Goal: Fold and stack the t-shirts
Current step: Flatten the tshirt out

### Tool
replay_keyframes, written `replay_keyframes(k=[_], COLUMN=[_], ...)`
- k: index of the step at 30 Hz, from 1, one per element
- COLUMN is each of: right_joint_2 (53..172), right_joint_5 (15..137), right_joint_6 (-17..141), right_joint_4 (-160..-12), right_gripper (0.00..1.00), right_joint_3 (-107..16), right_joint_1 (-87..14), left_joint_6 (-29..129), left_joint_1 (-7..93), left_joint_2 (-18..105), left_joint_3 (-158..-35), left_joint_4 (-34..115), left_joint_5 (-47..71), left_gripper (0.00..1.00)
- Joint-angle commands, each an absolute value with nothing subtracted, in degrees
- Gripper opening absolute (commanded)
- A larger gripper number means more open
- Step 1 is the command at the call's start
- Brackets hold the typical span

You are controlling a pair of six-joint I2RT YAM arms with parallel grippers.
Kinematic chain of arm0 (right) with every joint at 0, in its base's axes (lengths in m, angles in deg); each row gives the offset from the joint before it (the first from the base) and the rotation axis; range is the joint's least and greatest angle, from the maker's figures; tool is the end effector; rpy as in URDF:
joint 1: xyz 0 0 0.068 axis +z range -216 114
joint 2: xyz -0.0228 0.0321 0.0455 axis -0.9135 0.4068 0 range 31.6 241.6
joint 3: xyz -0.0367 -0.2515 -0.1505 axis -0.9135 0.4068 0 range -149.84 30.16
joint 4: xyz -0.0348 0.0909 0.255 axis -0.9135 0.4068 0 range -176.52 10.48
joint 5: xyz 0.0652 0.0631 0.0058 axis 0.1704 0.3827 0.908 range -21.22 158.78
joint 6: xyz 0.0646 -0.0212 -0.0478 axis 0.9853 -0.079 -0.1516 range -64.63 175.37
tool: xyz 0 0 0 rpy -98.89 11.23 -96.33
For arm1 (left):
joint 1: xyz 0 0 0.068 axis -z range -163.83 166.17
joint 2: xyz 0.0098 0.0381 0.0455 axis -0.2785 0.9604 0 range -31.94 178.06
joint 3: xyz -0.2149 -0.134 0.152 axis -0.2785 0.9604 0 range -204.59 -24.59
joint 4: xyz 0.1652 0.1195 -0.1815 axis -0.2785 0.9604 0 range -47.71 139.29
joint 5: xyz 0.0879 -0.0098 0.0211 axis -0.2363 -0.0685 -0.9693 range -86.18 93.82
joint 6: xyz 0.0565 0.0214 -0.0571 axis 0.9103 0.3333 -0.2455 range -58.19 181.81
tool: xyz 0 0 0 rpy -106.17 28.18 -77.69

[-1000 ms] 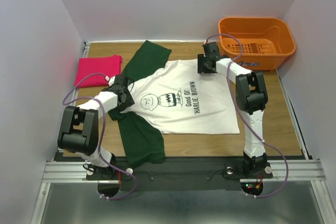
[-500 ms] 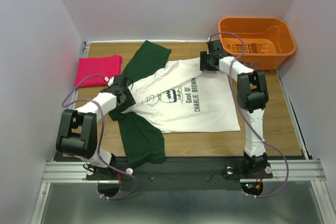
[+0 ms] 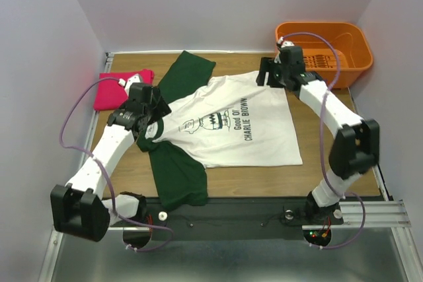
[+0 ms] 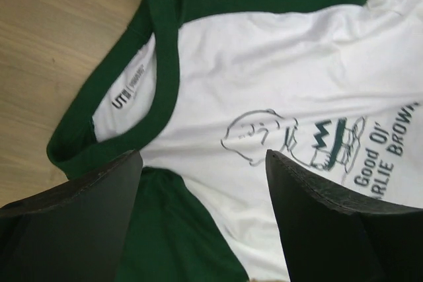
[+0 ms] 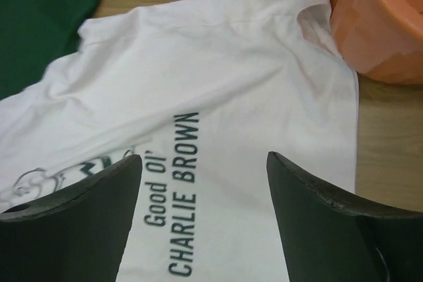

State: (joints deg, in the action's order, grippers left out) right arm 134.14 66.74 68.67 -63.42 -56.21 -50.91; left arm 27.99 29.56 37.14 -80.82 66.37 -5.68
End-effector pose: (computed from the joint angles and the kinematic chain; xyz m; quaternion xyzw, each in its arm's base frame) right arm 0.4445 0.1171 0.2871 -0.0064 0.9035 0.0894 0.4191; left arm 0.2927 -0.0575 0.2957 -0.1945 0.8709 -0.1104 0.4376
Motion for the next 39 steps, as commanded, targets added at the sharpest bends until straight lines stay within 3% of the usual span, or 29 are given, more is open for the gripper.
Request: replay_keyframes(k=[1,8,14,23,39], right_joint_2=[121.89,103.60,101.64,109.54,119.92], right_joint_5=[70.36,71.77,69.93,64.92,61.40], right_joint_6=[75.23,79.01,82.00,81.65,79.81], right_joint_4=[-61.12,-56.90,-57.24,-61.99,-65.42], right_gripper=[0.82,0.71,0.59,0.52,0.52], right_joint_3=[-42.91,-22.53,-12.83,-11.24,-19.40], right_joint_1=[-50.27,-50.27,-50.35,-50.44,-52.81], left_joint_6=[24.64,15.24,13.91,12.33,21.46], left_joint_1=[34.70,43.67,44.91,44.83,40.44], left_joint_2=[31.27,23.88,26.06,38.70,50.85], left_joint_3=[-77.34,-63.82,-59.31,-57.72,-72.31], left_joint_4=[72.87,72.88,68.76,59.87,60.04], left_joint_5=[-5.15,-1.73,-1.37,-4.01,-9.10], left_gripper=[0.86,0.77,0.69,0.61,0.65])
